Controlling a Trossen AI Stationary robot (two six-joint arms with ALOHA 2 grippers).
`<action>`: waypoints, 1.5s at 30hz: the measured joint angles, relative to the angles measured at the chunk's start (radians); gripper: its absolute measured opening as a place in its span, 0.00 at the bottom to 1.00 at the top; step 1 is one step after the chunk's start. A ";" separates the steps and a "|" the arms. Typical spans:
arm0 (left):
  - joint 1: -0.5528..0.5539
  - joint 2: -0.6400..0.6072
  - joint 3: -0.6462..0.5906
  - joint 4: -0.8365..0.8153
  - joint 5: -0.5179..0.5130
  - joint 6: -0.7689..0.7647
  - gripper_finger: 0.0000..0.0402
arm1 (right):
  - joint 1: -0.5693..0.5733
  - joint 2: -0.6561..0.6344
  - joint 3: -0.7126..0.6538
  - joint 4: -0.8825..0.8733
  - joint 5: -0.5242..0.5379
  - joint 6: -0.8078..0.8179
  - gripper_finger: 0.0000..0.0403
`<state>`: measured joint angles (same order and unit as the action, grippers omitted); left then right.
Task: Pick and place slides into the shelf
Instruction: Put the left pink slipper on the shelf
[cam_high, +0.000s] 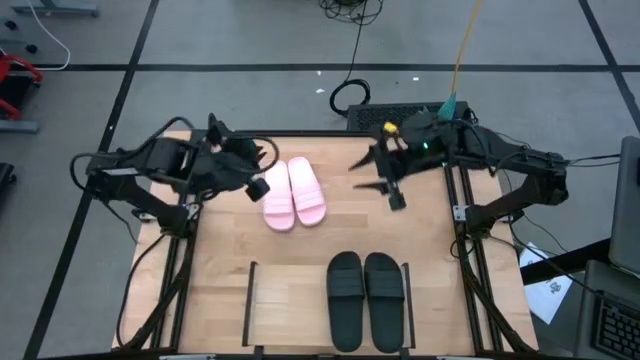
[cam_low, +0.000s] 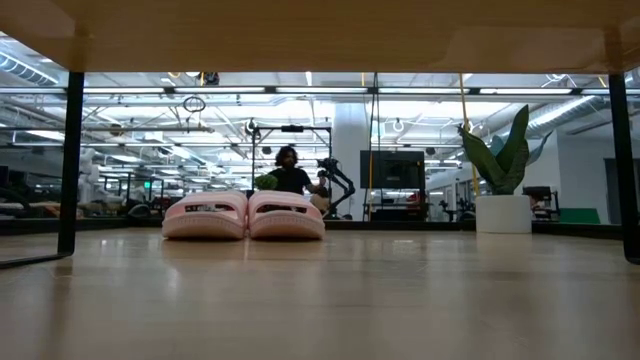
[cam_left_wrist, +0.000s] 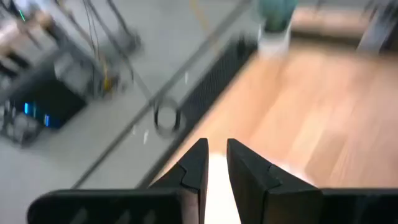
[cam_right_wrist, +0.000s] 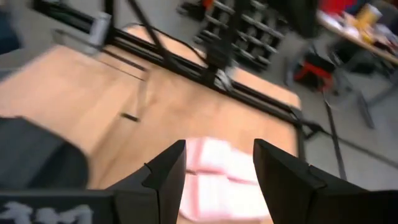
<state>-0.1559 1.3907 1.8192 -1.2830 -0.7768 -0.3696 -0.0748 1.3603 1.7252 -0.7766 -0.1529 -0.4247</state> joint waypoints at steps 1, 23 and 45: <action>0.028 0.002 -0.001 -0.039 0.033 0.000 0.16 | -0.022 0.001 0.000 0.001 0.002 0.010 0.44; 0.835 0.060 -0.480 0.183 1.238 0.573 0.16 | -0.135 0.029 0.000 0.024 -0.007 0.178 0.44; 0.897 0.279 -0.640 0.238 1.588 0.523 0.16 | -0.136 0.029 0.000 -0.006 -0.009 0.189 0.44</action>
<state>0.7411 1.6694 1.1789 -1.0445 0.8113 0.1531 -0.2104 1.3895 1.7248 -0.7822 -0.1615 -0.2359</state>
